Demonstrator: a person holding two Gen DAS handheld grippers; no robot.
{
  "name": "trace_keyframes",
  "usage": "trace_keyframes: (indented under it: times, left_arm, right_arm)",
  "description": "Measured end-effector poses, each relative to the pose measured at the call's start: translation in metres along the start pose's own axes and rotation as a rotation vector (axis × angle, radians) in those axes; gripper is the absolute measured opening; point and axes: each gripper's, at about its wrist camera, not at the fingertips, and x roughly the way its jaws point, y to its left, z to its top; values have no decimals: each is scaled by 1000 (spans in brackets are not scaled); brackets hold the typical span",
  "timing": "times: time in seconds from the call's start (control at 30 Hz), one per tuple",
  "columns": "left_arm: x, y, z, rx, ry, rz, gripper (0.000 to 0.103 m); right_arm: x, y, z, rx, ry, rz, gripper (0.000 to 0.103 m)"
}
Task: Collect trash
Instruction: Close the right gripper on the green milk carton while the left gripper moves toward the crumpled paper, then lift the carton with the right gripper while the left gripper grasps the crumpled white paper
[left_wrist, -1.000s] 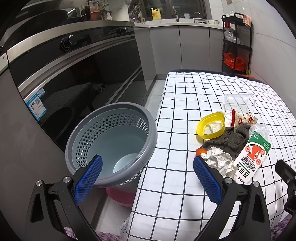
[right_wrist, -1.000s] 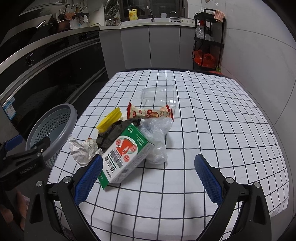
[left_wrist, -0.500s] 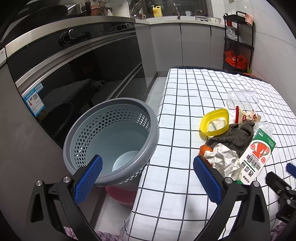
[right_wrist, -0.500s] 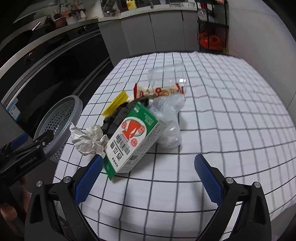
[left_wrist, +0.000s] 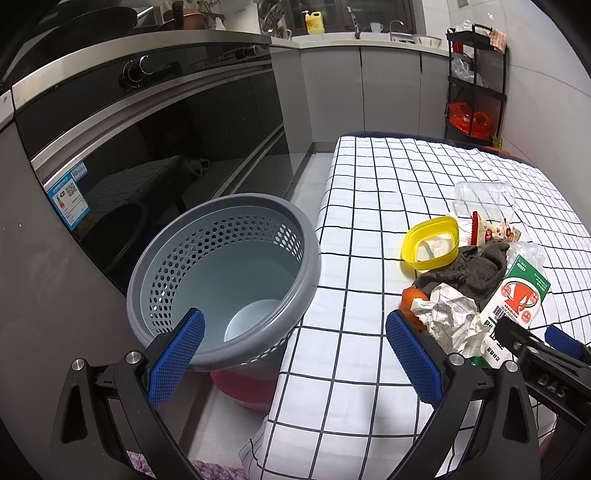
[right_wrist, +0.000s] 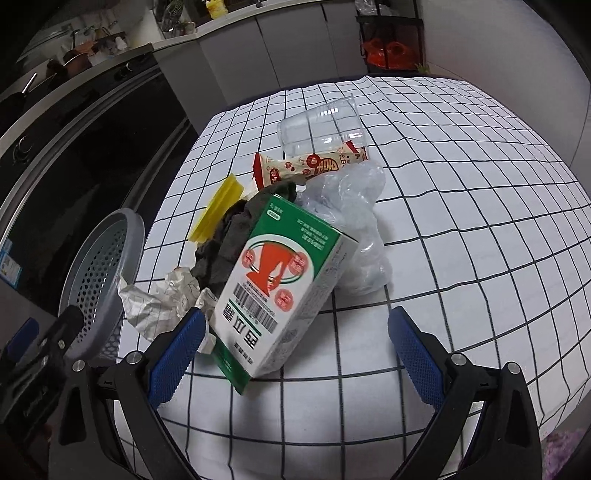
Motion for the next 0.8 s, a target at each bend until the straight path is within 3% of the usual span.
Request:
trace_keyframes:
  times: [0.43, 0.47, 0.53, 0.8]
  left_arm:
    - [2, 6, 0, -9, 2, 6, 97]
    - [2, 7, 0, -8, 2, 5, 97]
    - [2, 6, -1, -5, -1, 0, 97]
    - [3, -1, -6, 7, 9, -33, 97]
  right_arm:
    - [16, 15, -3, -9, -6, -52, 92]
    - [15, 16, -3, -17, -8, -50, 89]
    - [15, 18, -4, -34, 3, -44, 60]
    - [0, 18, -10, -75, -22, 27, 44]
